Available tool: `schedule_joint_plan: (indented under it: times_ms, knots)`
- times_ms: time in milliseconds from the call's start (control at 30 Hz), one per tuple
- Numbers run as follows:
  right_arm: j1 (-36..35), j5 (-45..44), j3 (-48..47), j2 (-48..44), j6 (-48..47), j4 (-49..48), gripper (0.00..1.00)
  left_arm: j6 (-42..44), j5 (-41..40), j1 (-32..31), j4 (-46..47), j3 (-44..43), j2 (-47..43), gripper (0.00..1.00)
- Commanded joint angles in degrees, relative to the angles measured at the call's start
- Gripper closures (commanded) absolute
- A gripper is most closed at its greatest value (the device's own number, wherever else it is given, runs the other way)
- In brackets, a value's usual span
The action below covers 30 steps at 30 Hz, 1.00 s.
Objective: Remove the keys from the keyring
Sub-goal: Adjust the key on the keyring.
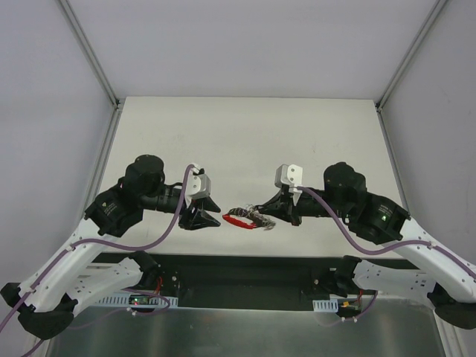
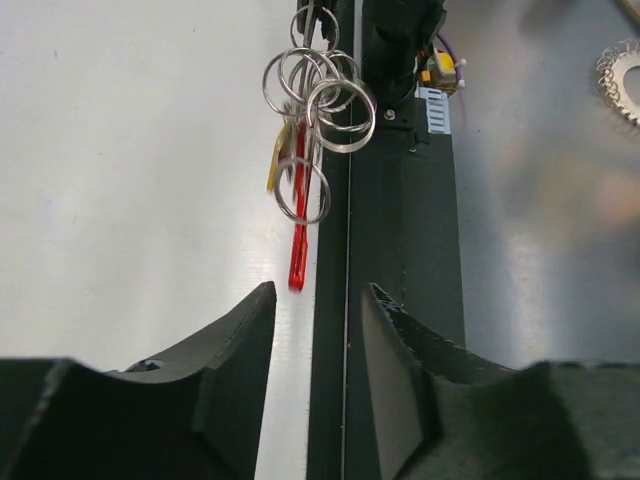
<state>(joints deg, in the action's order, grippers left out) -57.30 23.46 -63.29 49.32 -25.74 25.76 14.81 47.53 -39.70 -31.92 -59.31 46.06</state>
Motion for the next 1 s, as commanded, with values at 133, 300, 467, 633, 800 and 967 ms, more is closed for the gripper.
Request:
schedule_joint_plan:
  times_ms: [133,300,467,633,800,967]
  knots:
    - [0.17,1.59,-2.01,-1.07,-0.72,-1.59,0.99,1.1,-1.82,0.06,-0.07,-4.05,-1.24,0.53]
    - [0.17,1.94,-2.37,-0.8,-0.46,-1.5,0.99,0.93,-0.07,0.06,3.7,-6.43,-0.1,0.49]
    - [0.08,1.76,-2.81,-0.72,-0.37,-1.5,0.99,-1.71,2.13,0.06,7.13,-9.59,3.15,0.47]
    - [0.17,-1.65,-2.98,-0.72,1.3,-2.81,0.99,-6.1,2.39,-0.28,11.26,-10.21,6.31,0.48]
    - [0.08,-7.63,-4.12,0.51,3.67,-2.04,0.99,-8.57,-0.06,-1.69,14.43,-9.16,6.23,0.44]
    - [0.17,-12.74,-5.97,2.36,4.99,0.26,0.99,-9.1,-8.49,-5.99,15.93,-7.4,4.83,0.39]
